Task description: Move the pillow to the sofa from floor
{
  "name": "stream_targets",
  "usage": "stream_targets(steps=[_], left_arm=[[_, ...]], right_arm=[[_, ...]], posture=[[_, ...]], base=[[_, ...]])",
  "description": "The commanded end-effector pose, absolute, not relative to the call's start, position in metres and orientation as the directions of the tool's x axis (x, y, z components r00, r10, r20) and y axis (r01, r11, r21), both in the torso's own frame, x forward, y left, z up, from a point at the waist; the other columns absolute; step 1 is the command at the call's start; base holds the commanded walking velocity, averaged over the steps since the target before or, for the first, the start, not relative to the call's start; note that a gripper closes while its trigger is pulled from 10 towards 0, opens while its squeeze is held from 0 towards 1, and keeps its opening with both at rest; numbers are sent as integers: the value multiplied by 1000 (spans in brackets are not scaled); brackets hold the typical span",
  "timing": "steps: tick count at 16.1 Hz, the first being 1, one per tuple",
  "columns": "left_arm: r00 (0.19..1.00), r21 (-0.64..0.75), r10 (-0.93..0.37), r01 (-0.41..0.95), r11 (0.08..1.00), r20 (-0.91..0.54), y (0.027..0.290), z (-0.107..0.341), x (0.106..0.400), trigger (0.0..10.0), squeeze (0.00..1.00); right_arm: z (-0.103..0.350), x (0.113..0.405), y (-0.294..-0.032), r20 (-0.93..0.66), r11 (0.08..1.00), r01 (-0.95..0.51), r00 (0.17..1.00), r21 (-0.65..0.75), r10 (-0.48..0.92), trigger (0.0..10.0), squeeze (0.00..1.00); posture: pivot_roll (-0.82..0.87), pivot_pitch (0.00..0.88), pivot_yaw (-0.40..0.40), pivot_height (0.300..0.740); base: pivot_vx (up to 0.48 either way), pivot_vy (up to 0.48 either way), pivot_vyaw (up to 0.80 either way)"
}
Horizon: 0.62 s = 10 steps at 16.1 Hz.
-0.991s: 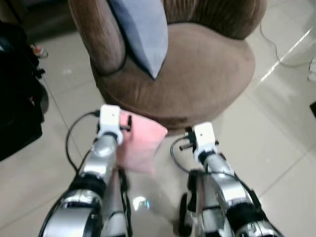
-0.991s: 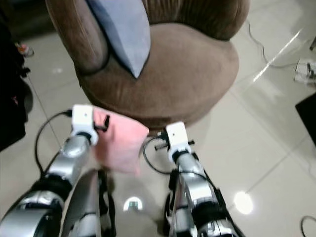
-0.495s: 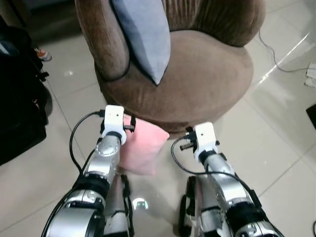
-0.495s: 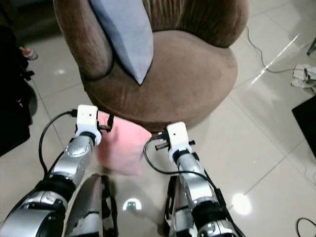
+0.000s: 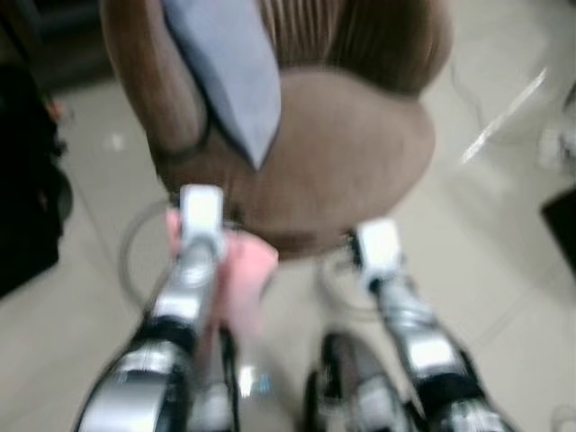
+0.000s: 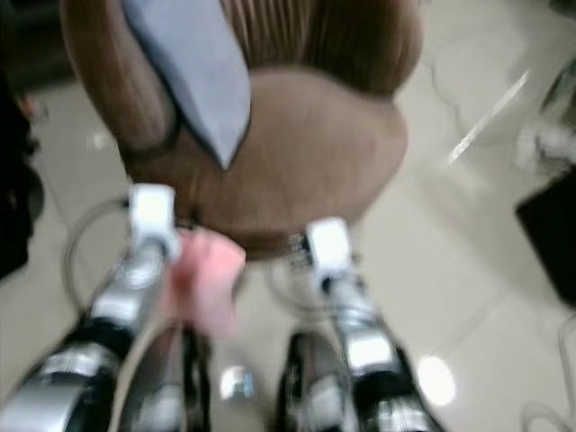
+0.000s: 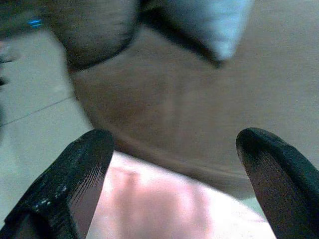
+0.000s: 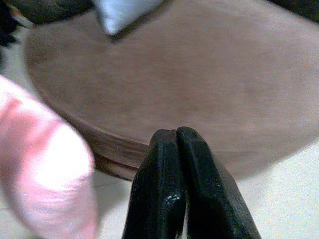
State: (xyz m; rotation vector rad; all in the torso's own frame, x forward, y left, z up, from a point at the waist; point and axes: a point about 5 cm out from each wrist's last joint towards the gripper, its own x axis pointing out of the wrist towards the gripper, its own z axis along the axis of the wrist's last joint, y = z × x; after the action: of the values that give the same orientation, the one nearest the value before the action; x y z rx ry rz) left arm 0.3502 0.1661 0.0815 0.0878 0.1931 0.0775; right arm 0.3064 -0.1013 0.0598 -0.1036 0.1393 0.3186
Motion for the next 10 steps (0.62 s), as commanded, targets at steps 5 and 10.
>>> stream_targets(steps=[5, 10], left_arm=[[970, 90, 81, -62, 994, -227, 150, 72, 346, 10000, 0], [969, 80, 69, -51, 995, -236, 145, 70, 344, 10000, 0]], right_arm=[[56, 302, -110, -165, 940, -327, 937, -98, 309, 10000, 0], [55, 302, -110, -174, 937, -336, 932, -93, 317, 10000, 0]], posture=[[-35, 236, -75, 633], [-35, 237, -77, 633]], base=[[0, 0, 220], [0, 0, 549]])
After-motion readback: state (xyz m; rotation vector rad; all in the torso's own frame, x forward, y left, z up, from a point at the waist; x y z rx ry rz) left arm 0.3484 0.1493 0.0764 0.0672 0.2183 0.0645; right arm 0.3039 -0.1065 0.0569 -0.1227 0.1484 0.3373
